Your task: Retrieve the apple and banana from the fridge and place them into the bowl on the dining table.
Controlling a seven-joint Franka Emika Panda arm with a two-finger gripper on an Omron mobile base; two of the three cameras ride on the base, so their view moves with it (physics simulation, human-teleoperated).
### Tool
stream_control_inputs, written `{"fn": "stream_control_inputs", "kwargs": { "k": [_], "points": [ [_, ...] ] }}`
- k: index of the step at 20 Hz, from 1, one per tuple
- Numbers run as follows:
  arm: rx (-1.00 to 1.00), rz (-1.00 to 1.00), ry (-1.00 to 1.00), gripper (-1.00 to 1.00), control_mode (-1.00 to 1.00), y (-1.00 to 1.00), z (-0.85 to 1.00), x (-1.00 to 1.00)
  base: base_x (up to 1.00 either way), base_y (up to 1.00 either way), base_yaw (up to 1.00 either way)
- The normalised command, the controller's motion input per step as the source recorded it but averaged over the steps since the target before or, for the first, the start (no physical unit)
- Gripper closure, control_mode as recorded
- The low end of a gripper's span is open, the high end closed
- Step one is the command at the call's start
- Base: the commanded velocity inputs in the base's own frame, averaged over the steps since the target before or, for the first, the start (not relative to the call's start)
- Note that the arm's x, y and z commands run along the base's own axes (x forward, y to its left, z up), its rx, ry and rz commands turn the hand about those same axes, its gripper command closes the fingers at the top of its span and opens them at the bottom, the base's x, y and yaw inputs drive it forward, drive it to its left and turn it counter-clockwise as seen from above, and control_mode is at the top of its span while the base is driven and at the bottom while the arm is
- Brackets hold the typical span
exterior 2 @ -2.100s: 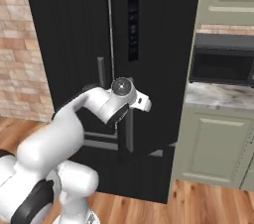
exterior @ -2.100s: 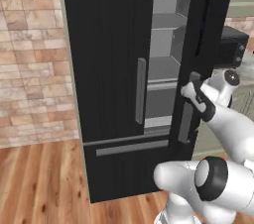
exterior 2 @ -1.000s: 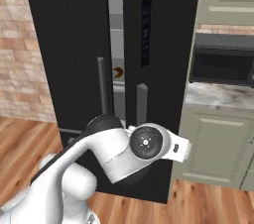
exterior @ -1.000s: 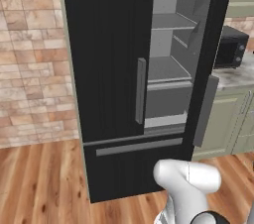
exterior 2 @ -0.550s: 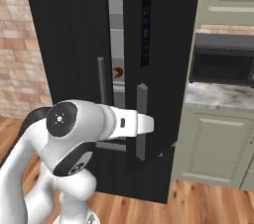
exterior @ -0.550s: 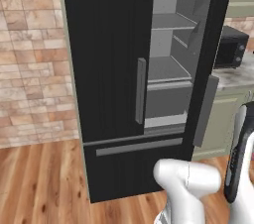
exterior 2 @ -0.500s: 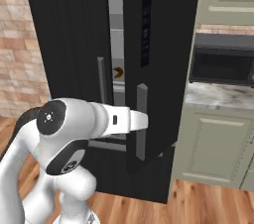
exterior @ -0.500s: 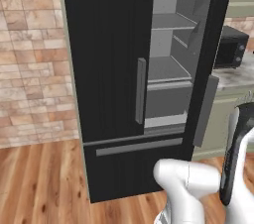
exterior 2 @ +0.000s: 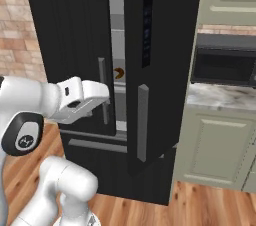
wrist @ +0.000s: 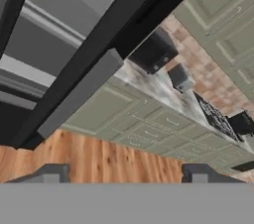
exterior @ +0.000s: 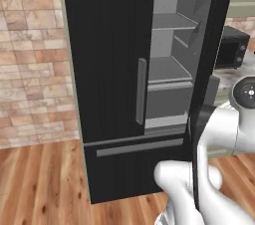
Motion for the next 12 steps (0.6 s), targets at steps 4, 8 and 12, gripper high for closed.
{"fn": "stream_control_inputs", "kwargs": {
  "k": [4,8,12],
  "points": [
    [-0.29,0.00,0.27,-1.00,-1.00,0.16,0.00,0.19,0.00,0.00,0.00],
    [-0.24,0.00,0.20,-1.00,-1.00,0.23,-0.08,0.46,0.00,0.00,0.00],
    [-0.12,0.00,0.04,-1.00,-1.00,0.35,-0.20,0.67,0.00,0.00,0.00]
  ]
}}
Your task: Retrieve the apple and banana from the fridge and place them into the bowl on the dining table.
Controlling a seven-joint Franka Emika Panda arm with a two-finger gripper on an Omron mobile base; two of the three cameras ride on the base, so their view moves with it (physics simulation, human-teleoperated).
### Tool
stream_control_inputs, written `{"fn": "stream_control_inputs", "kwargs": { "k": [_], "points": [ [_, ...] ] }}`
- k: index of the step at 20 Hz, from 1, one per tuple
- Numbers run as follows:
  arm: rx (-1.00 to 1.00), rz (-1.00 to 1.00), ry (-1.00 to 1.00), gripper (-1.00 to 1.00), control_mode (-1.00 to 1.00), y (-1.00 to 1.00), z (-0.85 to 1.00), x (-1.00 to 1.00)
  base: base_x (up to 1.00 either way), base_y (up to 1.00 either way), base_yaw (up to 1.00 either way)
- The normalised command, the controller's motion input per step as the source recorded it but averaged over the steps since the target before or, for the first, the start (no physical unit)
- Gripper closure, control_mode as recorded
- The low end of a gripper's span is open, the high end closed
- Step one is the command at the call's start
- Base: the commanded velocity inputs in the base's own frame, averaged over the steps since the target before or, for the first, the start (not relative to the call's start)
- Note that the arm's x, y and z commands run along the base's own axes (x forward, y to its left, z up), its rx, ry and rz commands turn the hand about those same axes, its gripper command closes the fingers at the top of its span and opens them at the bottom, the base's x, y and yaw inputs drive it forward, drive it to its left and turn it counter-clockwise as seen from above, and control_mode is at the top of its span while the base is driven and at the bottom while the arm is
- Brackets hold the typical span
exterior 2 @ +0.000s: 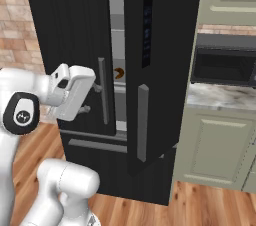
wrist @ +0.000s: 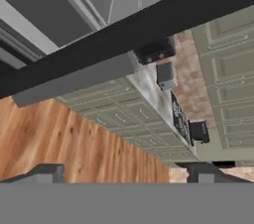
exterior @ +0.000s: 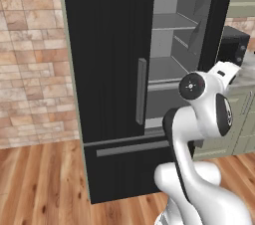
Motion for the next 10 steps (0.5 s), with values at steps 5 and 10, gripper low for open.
{"fn": "stream_control_inputs", "kwargs": {
  "k": [5,10],
  "points": [
    [-0.02,0.00,0.00,-1.00,-1.00,0.17,-0.18,0.43,0.00,0.00,0.00],
    [0.00,0.08,0.00,-1.00,-1.00,0.20,-0.23,0.38,0.00,0.00,0.00]
  ]
}}
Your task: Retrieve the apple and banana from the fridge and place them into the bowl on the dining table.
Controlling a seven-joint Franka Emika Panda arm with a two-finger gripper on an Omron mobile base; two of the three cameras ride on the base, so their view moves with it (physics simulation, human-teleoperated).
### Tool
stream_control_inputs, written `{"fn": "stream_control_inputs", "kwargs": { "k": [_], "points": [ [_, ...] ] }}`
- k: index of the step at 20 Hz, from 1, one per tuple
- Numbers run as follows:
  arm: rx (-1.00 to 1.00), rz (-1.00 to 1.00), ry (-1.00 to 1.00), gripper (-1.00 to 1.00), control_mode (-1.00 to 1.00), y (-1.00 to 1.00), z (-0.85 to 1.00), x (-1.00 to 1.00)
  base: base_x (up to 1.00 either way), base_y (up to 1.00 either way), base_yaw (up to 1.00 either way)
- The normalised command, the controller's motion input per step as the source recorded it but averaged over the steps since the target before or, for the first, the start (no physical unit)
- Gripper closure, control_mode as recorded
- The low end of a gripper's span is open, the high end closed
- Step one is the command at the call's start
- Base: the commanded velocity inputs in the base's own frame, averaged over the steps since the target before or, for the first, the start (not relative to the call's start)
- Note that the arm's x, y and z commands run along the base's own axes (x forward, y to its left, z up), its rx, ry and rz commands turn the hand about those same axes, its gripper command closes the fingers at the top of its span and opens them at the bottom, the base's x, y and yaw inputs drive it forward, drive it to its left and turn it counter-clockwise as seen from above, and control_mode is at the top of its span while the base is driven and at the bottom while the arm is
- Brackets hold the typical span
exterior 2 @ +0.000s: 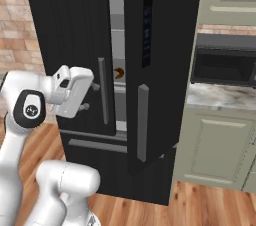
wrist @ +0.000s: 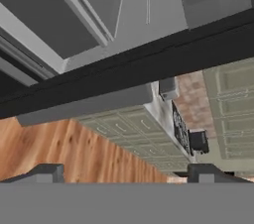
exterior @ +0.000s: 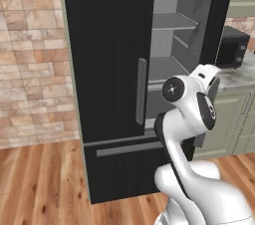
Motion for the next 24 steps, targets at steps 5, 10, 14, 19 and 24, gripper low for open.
{"fn": "stream_control_inputs", "kwargs": {
  "k": [5,10,14,19,24],
  "points": [
    [0.00,0.21,0.04,-1.00,-1.00,0.16,-0.24,0.66,0.00,0.00,0.00],
    [0.00,0.17,0.03,-1.00,-1.00,0.04,-0.19,0.69,0.00,0.00,0.00],
    [0.00,0.02,0.00,-1.00,-1.00,0.00,-0.19,0.60,0.00,0.00,0.00],
    [-0.02,0.00,-0.01,-1.00,-1.00,-0.04,-0.22,0.54,0.00,0.00,0.00],
    [-0.03,0.00,-0.04,-1.00,-1.00,-0.25,-0.32,0.59,0.00,0.00,0.00]
  ]
}}
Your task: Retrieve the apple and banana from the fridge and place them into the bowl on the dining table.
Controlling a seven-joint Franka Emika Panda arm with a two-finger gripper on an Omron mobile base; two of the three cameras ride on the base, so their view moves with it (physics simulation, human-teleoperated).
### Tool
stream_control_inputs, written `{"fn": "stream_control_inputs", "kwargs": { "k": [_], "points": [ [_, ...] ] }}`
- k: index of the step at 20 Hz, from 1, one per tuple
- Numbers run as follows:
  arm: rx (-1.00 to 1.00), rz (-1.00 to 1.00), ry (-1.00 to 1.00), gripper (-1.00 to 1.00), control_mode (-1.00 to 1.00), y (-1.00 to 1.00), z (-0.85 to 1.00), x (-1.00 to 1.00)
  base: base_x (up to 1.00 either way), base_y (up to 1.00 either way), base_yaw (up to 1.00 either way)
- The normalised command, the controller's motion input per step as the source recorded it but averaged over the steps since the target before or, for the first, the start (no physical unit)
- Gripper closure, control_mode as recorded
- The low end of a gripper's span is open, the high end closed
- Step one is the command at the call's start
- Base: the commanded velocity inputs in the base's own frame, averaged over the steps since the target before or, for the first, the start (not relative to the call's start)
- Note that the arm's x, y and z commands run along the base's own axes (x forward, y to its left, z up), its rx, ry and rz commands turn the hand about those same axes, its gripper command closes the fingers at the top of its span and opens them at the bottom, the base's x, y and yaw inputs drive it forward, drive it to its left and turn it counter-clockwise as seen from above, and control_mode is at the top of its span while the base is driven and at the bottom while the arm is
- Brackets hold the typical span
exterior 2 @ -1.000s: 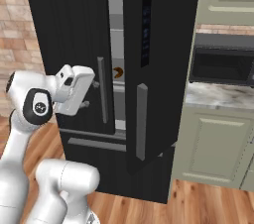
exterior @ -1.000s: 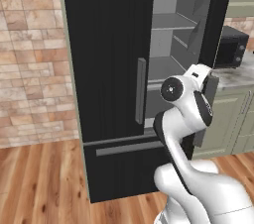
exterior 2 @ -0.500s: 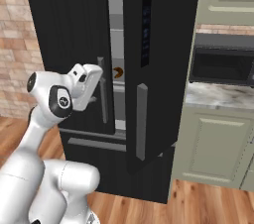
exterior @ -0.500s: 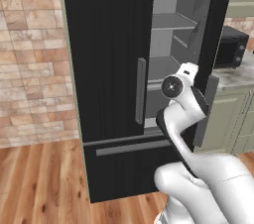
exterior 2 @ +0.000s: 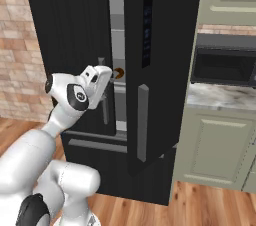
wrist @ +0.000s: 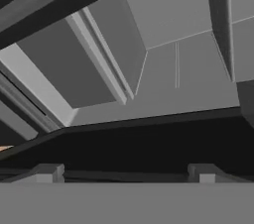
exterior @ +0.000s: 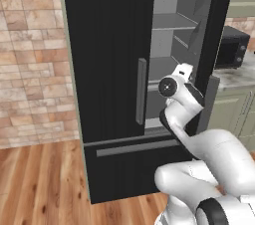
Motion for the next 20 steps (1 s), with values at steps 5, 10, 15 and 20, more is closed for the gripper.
{"fn": "stream_control_inputs", "kwargs": {
  "k": [5,10,15,20],
  "points": [
    [-0.01,-0.03,-0.03,-1.00,-1.00,-0.64,-0.28,0.46,0.00,0.00,0.00],
    [0.00,-0.02,0.00,-1.00,-1.00,-0.37,-0.09,0.67,0.00,0.00,0.00],
    [-0.01,0.00,0.01,-1.00,-1.00,0.00,-0.05,0.79,0.00,0.00,0.00],
    [-0.02,-0.13,0.00,-1.00,-1.00,-0.70,0.00,-0.60,0.00,0.00,0.00]
  ]
}}
